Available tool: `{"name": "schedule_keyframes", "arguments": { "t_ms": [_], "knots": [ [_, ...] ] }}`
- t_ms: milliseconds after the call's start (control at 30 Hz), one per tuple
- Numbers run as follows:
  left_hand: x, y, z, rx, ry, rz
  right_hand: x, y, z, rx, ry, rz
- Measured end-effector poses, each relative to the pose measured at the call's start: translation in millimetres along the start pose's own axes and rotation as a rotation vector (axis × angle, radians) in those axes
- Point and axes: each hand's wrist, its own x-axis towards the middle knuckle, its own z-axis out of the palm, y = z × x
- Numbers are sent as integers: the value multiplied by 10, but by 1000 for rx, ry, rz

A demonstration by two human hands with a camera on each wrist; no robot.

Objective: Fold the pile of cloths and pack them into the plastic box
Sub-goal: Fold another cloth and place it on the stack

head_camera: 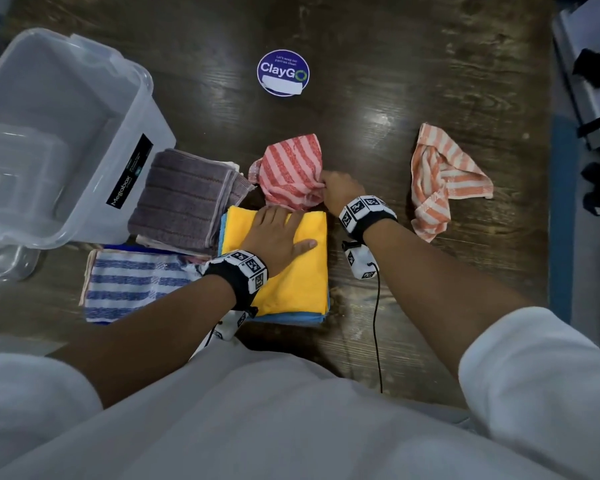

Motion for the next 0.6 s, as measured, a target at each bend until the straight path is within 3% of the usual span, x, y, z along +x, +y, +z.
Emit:
{"name": "schedule_keyframes", "arguments": {
  "t_ms": [267,400,600],
  "knots": [
    [-4,21,-42,-21,-8,-6,-220,-135,-468,367,316,-67],
    [-43,80,-210,-149,-5,-56,-419,-323,-816,468,447,-124],
    [23,97,-692,-527,224,-40,-868,-652,-1442,590,679,-219]
  ]
}}
